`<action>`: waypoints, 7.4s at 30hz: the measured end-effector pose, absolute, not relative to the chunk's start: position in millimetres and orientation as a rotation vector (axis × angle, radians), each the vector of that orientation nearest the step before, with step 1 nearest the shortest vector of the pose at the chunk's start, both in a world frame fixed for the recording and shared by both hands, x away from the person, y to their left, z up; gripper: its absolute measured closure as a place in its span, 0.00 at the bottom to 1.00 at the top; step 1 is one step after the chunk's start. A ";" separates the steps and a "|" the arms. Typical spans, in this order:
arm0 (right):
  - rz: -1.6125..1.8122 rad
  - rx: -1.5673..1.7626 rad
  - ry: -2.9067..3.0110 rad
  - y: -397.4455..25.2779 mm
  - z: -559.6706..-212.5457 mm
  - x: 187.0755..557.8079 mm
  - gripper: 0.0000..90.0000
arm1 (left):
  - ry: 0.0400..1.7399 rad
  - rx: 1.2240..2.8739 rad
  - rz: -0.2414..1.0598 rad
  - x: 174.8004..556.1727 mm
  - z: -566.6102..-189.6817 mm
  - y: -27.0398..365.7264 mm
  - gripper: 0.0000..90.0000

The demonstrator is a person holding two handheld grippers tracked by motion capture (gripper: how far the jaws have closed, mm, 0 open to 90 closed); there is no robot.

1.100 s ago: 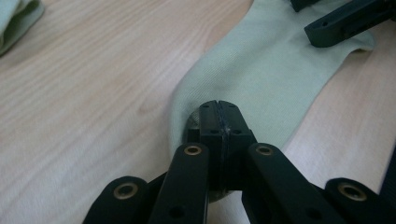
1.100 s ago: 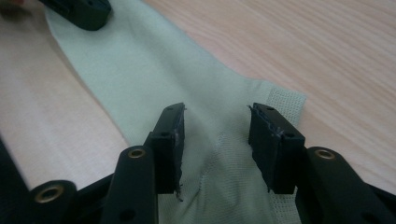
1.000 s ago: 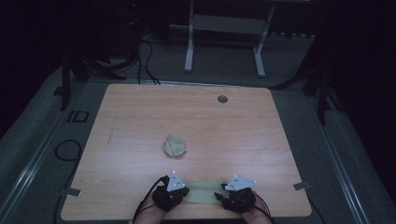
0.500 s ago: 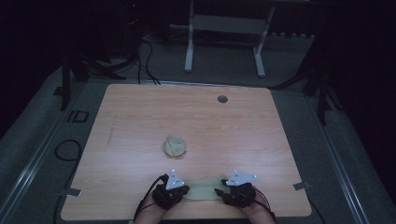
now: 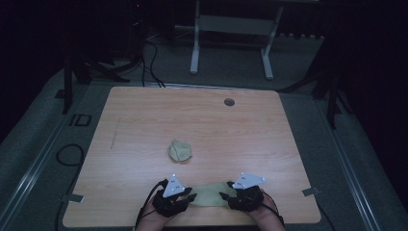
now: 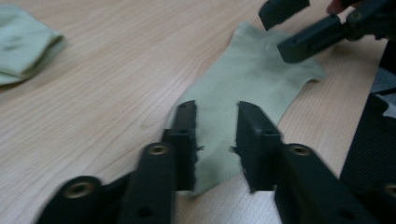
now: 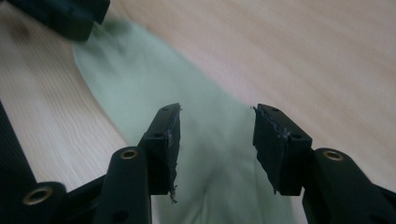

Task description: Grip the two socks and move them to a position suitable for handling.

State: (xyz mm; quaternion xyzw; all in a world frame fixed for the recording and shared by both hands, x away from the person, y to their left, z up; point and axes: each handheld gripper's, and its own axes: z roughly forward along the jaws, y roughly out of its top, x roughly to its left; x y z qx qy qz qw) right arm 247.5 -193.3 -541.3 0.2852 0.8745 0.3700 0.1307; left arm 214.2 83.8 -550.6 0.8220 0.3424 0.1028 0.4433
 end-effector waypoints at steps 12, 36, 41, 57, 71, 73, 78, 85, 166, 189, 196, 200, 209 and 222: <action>1.103 0.777 2.522 -136.5 -507.3 294.9 0.55 | 0.907 1.978 0.342 210.3 -555.7 126.5 0.70; 0.941 0.861 2.609 -26.9 -530.4 386.1 0.45 | 0.964 1.948 0.375 206.7 -560.1 140.8 0.45; 0.886 0.895 2.602 -17.0 -543.5 395.6 0.42 | 0.978 1.925 0.343 208.3 -560.0 142.6 0.30; 0.806 0.752 2.570 -2.1 -553.7 383.1 0.75 | 1.021 1.934 0.337 210.6 -562.6 144.0 0.25; 0.865 0.823 2.510 -25.3 -534.9 381.5 0.88 | 1.021 1.941 0.351 210.3 -563.3 143.2 0.25; 0.886 0.835 2.492 -36.3 -526.5 379.7 0.88 | 1.015 1.941 0.347 210.1 -563.3 142.5 0.25; 0.929 0.851 2.470 -56.1 -515.3 374.3 0.88 | 0.985 1.955 0.340 209.4 -564.1 139.6 0.25; 0.954 0.885 2.434 -93.4 -505.9 355.2 0.88 | 0.990 1.964 0.339 209.1 -563.9 137.0 0.25; 0.952 0.892 2.520 -133.4 -535.3 339.3 0.99 | 1.058 2.099 0.401 306.1 -548.8 49.4 0.99; 0.936 1.163 2.404 -209.8 -532.4 351.8 0.99 | 1.107 2.081 0.425 307.3 -554.1 66.4 0.98; 0.884 1.185 2.437 -210.4 -550.1 358.0 0.97 | 1.127 2.106 0.371 313.8 -563.1 63.8 0.96; 0.879 1.141 2.437 -208.1 -541.5 355.3 0.80 | 1.100 2.060 0.419 310.3 -552.1 69.8 0.73; 0.924 1.080 2.454 -199.9 -530.6 346.5 0.86 | 0.989 2.061 0.459 303.8 -536.5 60.7 0.99; 0.886 1.016 2.521 -197.8 -554.0 338.1 0.67 | 0.959 2.165 0.359 313.8 -565.8 59.2 0.80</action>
